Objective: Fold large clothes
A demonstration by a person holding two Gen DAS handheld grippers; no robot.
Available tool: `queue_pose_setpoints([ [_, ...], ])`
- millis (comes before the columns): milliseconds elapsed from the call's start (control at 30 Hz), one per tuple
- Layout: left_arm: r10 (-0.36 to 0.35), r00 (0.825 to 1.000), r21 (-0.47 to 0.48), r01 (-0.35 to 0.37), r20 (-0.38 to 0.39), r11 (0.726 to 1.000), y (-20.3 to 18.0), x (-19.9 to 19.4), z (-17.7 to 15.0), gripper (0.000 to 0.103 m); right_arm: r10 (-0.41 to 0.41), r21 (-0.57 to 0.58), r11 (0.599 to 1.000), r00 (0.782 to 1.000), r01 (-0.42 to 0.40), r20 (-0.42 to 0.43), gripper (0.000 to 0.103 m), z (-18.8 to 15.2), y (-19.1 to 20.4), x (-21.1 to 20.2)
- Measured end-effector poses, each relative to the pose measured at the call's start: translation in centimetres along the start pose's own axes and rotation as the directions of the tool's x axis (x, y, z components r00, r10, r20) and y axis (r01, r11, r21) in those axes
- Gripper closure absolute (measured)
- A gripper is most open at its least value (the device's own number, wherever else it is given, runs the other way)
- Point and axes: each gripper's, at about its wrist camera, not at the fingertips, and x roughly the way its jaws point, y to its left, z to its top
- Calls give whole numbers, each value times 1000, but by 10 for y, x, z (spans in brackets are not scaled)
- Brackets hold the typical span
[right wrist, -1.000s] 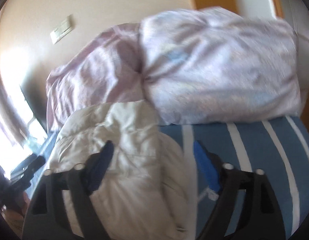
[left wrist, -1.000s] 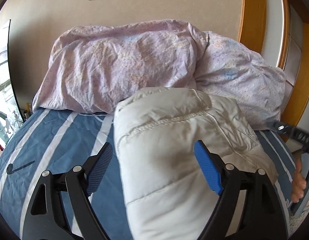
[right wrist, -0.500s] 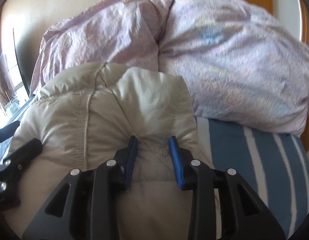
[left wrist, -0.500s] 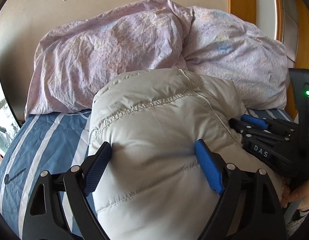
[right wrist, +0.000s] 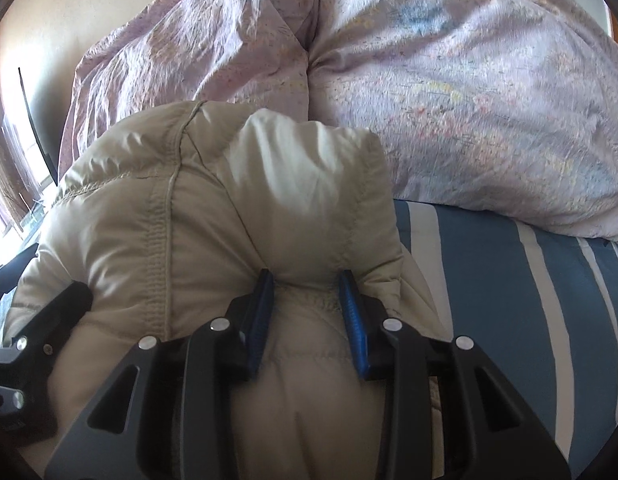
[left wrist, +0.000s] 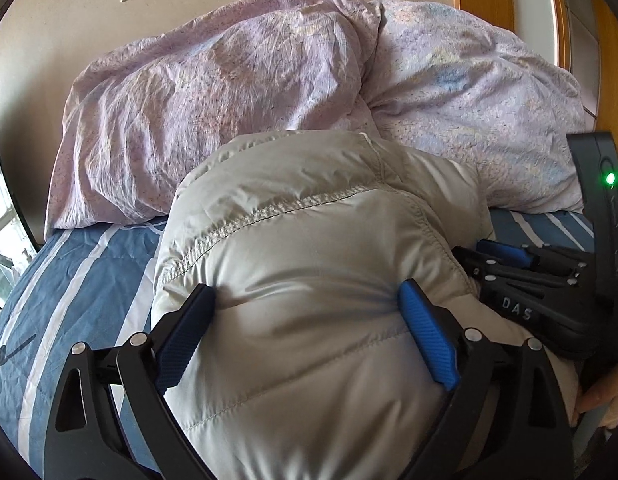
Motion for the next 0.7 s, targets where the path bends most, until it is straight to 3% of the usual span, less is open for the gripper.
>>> queue_pose_setpoints([
  [67,-2,1000,4,2,-1,1000,1,0,-1,9,-4,21,1000,1000,5,-4,67,2,-2,-12],
  [167,-5,1000,3,5,-2,1000,2,-1,-2,9,55,68,996,998,-57,17,66,0,-8,-43],
  [267,1,1000,7,-1,1,1000,2,-1,-3,9,57,22,998,998,-58,29,66,-10,-3,-66],
  [367,6,1000,19,-6,3,1000,1,-1,-4,9,-11,-49,999,1000,11,-2,63,-28,4,-57],
  [500,33,999,40,-33,4,999,-6,0,-4,9,26,-4,1000,1000,-26,-15,63,-37,-3,-36],
  [600,46,999,48,-46,5,998,-9,1,-5,9,0,-30,1000,1000,0,2,63,-39,0,-36],
  [667,42,999,42,-42,8,998,-7,0,-5,9,-1,-11,1000,1000,1,-8,62,-28,0,-44],
  [700,37,999,37,-37,11,999,-6,-1,-6,9,37,28,999,999,-37,13,62,-19,-4,-51],
])
